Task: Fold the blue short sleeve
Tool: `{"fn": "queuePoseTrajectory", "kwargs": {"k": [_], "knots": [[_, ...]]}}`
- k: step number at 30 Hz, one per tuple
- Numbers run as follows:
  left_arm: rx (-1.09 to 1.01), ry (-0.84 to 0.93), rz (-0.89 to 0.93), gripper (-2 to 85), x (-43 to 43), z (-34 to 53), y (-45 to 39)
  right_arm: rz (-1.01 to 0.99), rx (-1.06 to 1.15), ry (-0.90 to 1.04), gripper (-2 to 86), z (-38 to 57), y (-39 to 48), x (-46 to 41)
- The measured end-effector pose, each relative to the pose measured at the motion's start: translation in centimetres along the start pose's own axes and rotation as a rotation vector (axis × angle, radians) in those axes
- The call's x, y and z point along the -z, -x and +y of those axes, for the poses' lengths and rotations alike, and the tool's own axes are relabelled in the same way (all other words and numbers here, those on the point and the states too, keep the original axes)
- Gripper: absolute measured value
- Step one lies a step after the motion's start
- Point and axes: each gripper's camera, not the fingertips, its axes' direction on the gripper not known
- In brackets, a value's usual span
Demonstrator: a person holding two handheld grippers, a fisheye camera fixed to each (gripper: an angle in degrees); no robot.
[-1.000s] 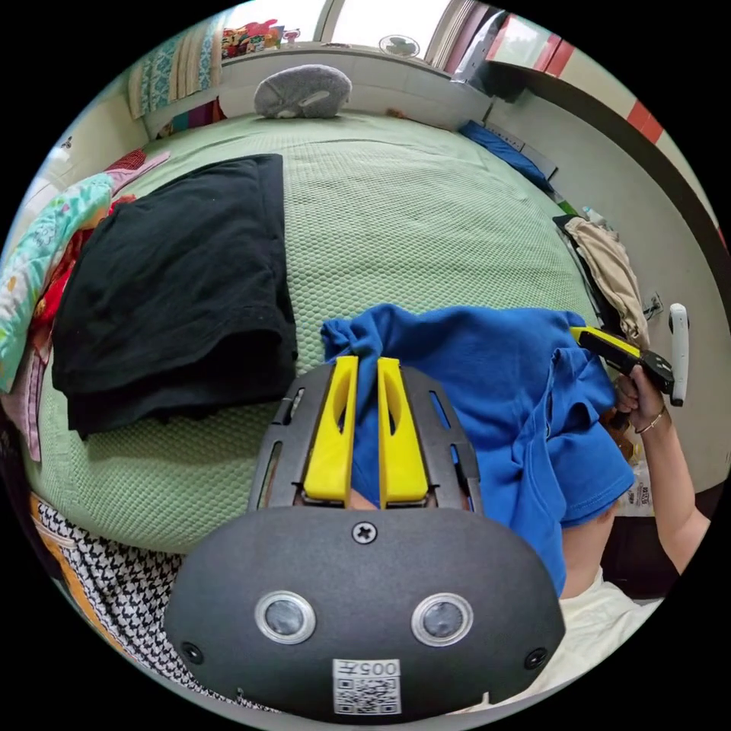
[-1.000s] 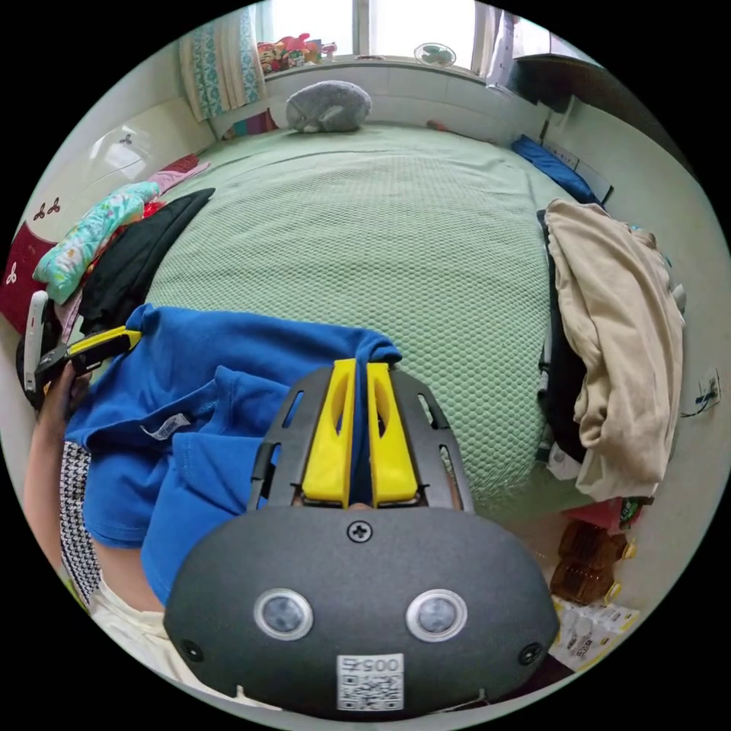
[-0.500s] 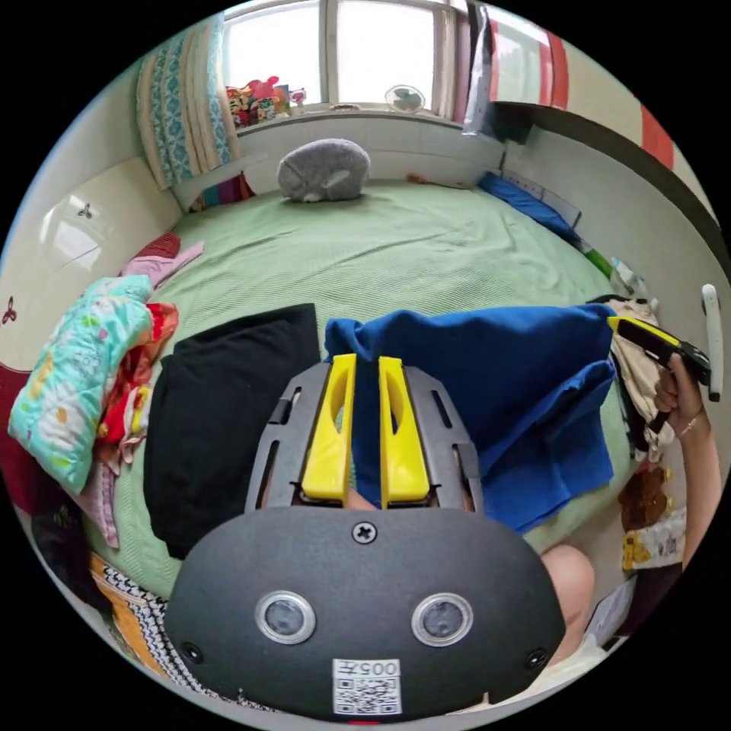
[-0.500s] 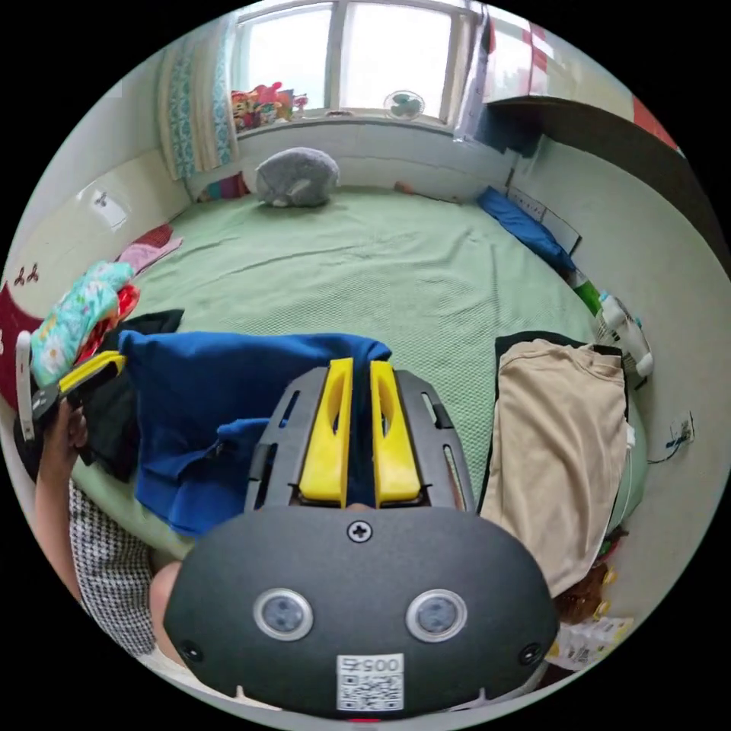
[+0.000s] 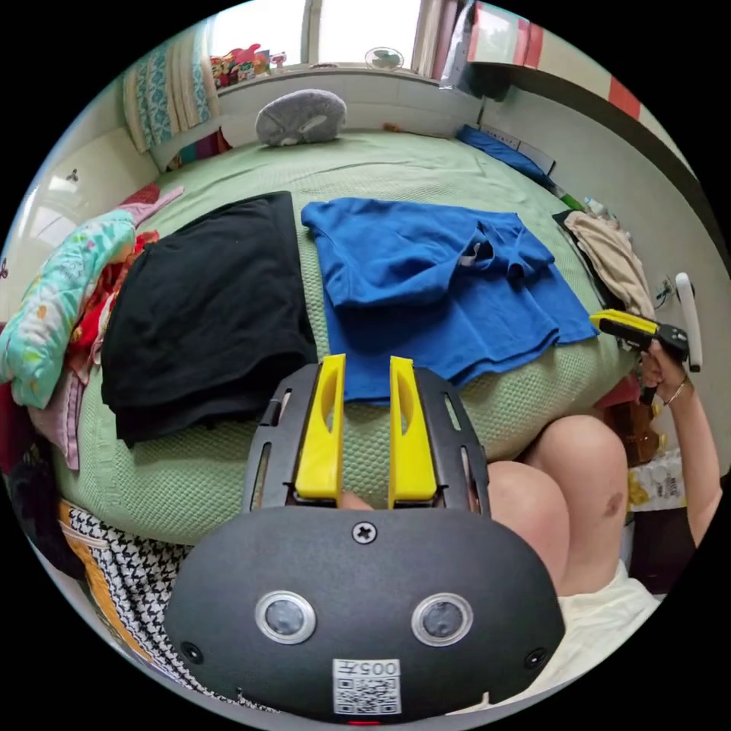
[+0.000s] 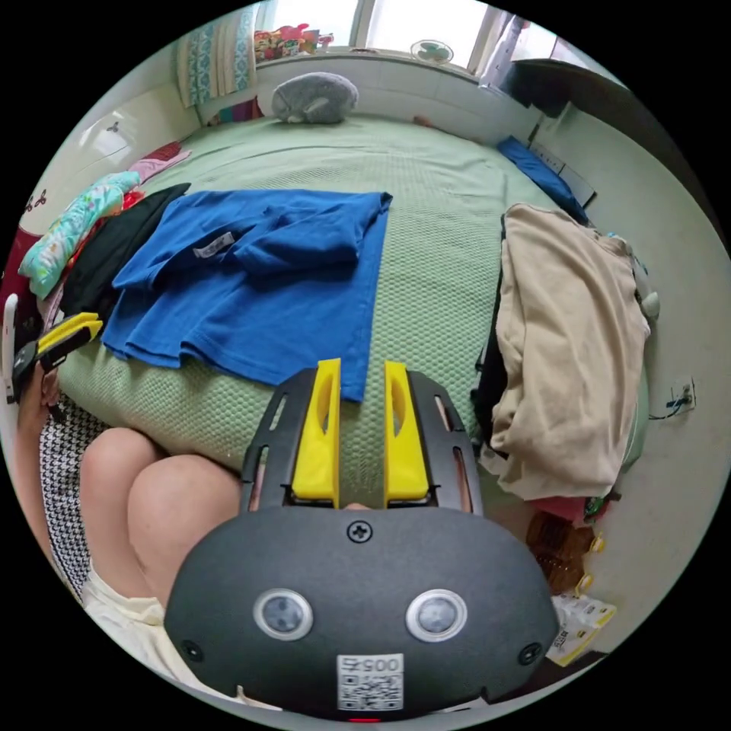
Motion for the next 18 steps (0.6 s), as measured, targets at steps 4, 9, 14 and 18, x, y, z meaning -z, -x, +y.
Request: {"fn": "queuePoseTrajectory", "kwargs": {"k": [4,9,14,18], "knots": [[0.081,0.095,0.038,11.0,-2.8,-0.1,0.5,0.018,-0.022,0.017,4.7,-0.6,0.5,-0.6],[0.070,0.086,0.041,5.1,-0.4,-0.2,0.3,-0.067,-0.049,0.024,-0.6,-1.0,-0.7,1.4],[0.063,0.059,0.091,4.7,2.3,2.0,1.0,-0.052,-0.048,-0.014,-1.5,0.8,-2.5,3.9],[0.081,0.129,0.121,5.1,0.1,5.0,1.1,-0.093,-0.107,0.058,-1.4,2.8,-3.3,1.5]]}}
